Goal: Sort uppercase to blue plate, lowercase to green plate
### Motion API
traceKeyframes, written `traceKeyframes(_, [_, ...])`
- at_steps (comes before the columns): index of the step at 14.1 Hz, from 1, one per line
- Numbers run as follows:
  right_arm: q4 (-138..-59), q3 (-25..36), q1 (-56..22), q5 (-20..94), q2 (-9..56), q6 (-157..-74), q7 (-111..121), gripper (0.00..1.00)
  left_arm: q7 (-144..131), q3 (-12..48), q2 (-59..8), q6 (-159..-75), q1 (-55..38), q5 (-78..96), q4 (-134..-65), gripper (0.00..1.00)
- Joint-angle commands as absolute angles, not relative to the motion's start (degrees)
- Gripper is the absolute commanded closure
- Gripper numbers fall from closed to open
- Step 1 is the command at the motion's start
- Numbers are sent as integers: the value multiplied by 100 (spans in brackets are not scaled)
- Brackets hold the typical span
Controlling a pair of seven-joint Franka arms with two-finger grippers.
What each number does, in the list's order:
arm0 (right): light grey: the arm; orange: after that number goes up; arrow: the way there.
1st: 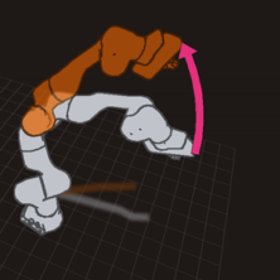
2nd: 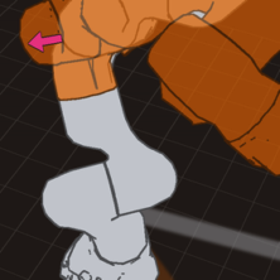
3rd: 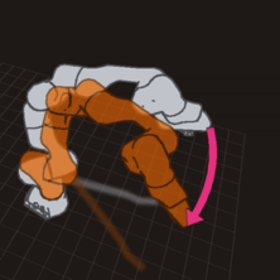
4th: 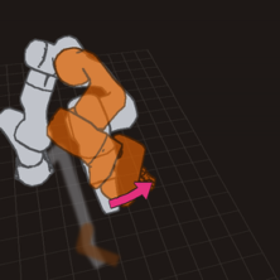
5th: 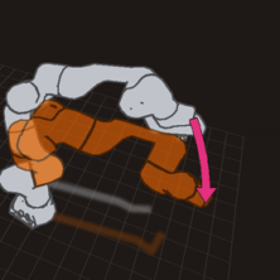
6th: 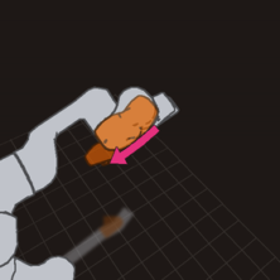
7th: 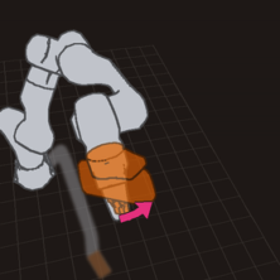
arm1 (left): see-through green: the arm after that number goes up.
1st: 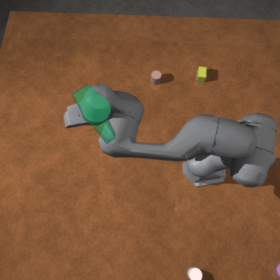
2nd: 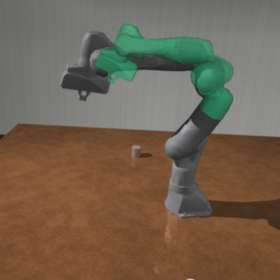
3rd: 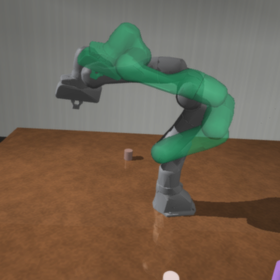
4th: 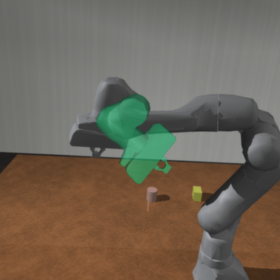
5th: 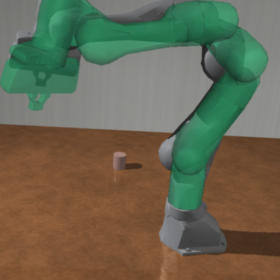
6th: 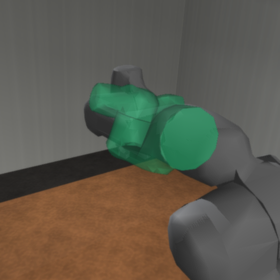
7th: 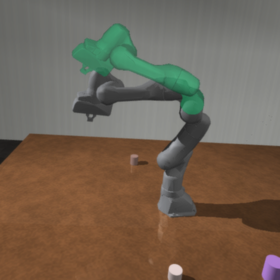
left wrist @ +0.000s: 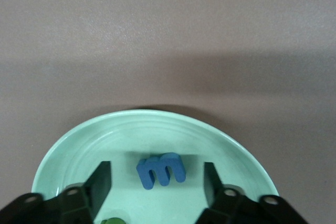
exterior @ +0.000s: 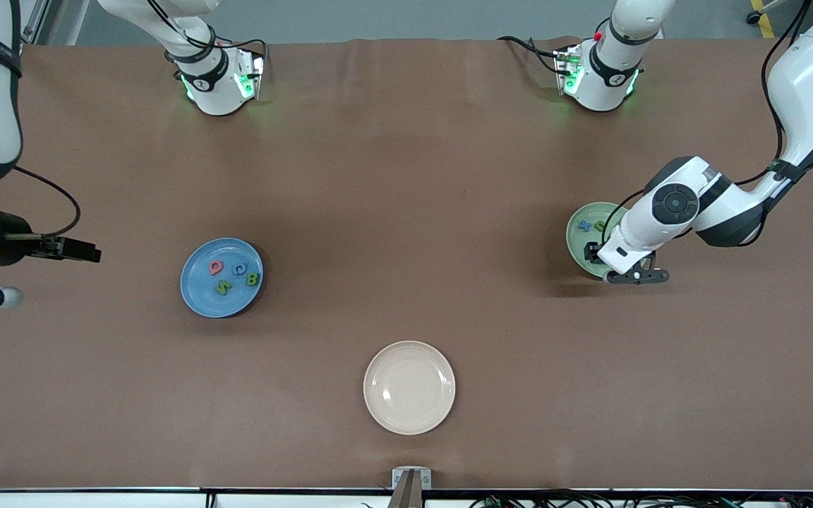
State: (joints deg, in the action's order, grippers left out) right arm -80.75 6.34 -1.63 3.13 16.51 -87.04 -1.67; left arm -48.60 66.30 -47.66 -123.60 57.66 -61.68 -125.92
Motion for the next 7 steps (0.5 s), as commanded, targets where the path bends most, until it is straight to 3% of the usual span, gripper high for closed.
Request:
traceKeyframes(1, [-8086, 545, -97, 264, 1442, -8543, -176, 0, -4922, 6671, -4685, -12384, 5722, -6223, -12463, 0])
traceKeyframes(7, [-7717, 527, -36, 299, 1468, -8218, -132, 0, -4896, 6627, -4746, -12331, 5423, -5995, -12112, 0])
